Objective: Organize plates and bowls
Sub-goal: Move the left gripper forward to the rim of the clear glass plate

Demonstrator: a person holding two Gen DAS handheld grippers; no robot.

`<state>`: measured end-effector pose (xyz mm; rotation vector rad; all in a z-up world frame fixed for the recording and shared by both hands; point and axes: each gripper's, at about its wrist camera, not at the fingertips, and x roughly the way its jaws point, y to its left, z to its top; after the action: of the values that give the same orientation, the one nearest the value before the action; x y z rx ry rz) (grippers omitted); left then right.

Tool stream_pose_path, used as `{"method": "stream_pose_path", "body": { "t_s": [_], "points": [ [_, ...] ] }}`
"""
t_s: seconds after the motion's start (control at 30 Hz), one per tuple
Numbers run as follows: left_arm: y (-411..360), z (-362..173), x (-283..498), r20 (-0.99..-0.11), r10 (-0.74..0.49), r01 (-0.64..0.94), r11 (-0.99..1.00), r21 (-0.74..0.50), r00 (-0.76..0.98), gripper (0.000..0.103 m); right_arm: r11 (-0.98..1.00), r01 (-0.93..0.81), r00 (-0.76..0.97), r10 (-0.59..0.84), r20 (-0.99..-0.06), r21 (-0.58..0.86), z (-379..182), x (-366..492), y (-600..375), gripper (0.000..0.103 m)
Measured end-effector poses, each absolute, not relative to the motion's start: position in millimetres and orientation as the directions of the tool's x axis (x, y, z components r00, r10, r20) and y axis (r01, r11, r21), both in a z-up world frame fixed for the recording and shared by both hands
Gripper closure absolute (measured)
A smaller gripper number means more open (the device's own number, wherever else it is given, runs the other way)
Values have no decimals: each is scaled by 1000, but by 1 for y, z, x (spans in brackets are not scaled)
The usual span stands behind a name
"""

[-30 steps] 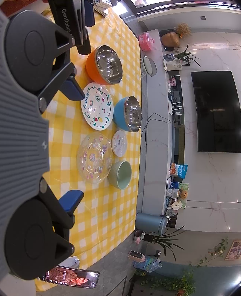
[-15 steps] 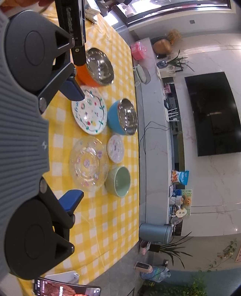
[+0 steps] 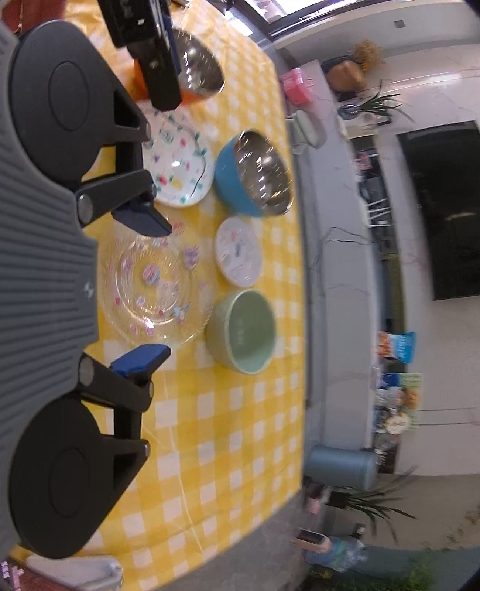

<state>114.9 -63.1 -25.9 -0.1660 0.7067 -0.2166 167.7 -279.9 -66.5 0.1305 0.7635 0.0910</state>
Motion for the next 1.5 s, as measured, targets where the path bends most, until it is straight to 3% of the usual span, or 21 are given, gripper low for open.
{"method": "stream_pose_path", "body": {
  "t_s": [0.17, 0.4, 0.53, 0.67, 1.03, 1.17, 1.27, 1.5],
  "points": [
    [-75, -51, 141, -673, -280, 126, 955, -268, 685, 48, 983, 13, 708, 121, -696, 184, -90, 189, -299, 52],
    [-90, -83, 158, -716, -328, 118, 937, -328, 616, 48, 956, 125, 662, 119, -740, 266, -115, 206, -326, 53],
    [-95, -90, 160, -725, -345, 124, 932, -341, 596, 54, 940, 162, 657, 125, -744, 301, -121, 209, -334, 55],
    [-97, -90, 164, -718, -326, 118, 938, -325, 615, 60, 934, 171, 646, 135, -751, 315, -127, 212, -335, 64],
    [-97, -94, 162, -759, -216, 53, 971, -233, 614, 63, 904, 177, 648, 191, -738, 389, -136, 216, -338, 70],
    [-100, -100, 164, -767, -231, 70, 969, -238, 598, 74, 900, 155, 634, 225, -740, 406, -138, 217, -333, 89],
    [-105, -100, 162, -761, -239, 94, 969, -229, 603, 82, 899, 159, 635, 223, -740, 407, -137, 216, -332, 94],
    [-110, -97, 155, -762, -271, 125, 961, -245, 588, 84, 898, 202, 630, 186, -754, 391, -132, 212, -338, 99]
  ]
}}
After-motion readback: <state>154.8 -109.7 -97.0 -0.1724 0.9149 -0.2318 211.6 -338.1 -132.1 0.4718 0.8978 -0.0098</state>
